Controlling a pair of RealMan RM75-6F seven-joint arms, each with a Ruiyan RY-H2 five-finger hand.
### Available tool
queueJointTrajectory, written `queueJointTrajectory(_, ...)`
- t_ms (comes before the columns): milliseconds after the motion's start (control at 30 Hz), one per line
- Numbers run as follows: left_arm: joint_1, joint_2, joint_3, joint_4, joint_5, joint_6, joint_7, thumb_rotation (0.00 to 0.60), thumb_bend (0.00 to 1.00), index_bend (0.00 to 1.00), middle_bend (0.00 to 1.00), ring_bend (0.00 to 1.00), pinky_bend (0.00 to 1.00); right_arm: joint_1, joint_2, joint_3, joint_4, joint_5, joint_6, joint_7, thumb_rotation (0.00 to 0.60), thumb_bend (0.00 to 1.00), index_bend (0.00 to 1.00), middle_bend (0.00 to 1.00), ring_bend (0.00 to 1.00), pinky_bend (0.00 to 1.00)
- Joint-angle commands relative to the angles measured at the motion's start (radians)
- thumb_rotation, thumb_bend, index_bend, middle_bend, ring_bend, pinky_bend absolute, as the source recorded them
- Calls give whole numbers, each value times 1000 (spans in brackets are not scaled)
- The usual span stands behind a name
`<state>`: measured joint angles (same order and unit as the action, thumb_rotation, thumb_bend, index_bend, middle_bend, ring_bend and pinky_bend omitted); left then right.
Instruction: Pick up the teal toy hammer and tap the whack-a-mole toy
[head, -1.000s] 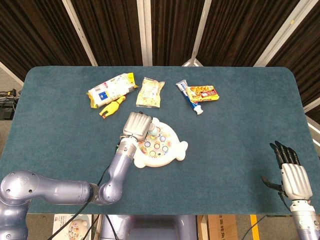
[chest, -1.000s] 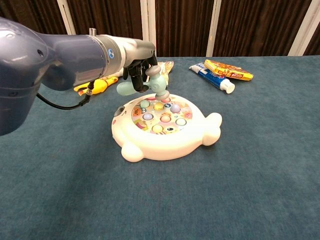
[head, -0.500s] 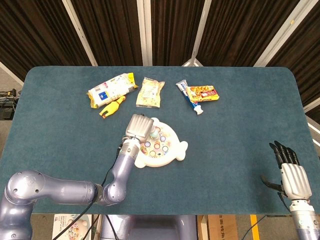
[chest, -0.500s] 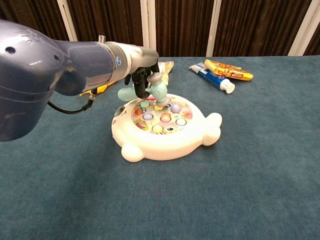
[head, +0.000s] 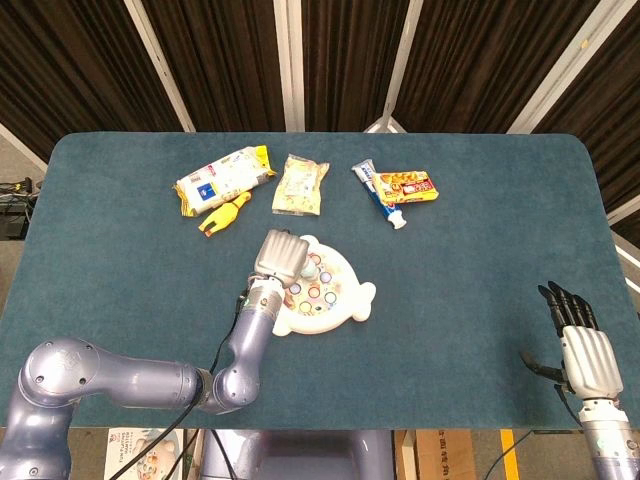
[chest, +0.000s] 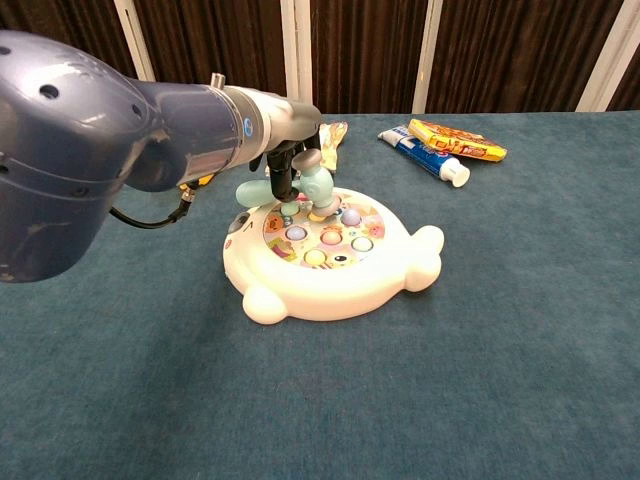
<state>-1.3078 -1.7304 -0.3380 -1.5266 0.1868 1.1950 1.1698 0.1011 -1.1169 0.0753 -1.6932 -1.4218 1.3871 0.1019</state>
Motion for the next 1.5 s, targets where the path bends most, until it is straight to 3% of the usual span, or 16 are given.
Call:
queueJointTrajectory(33,1,3,-5,-5,10,4,-10,600,690,589,457,306,426,0,0,1,-1,1,0,-1,600,238,0,0,0,0)
queueJointTrajectory(233,10,28,-24,-39,44,19,-45,600,690,588,457,306,426,-1,0,0,-1,0,2,-3,600,238,0,0,0,0)
queueJointTrajectory(467,58,116,-28,-162,85,66,-88,600,690,584,457,306,426,-3,-1,0,1,0,6,-11,600,239,0,0,0,0)
queueJointTrajectory(667,154,222,36,-282,127,93,-147,600,689,581,457,306,426,-3,-3,0,0,-2,9,-21,600,239,0,0,0,0)
queueJointTrajectory(833,230,276,99,-318,175,87,-218,600,687,578,457,306,426,-4,-5,-2,-1,-3,11,-30,600,238,0,0,0,0)
queueJointTrajectory(1233,374,303,231,-287,297,63,-369,600,682,574,456,306,426,-5,-7,-4,-2,-6,15,-44,600,239,0,0,0,0)
queueJointTrajectory(1500,420,274,270,-240,324,65,-398,600,679,568,456,306,426,-7,-6,-7,-5,-10,18,-47,600,238,0,0,0,0)
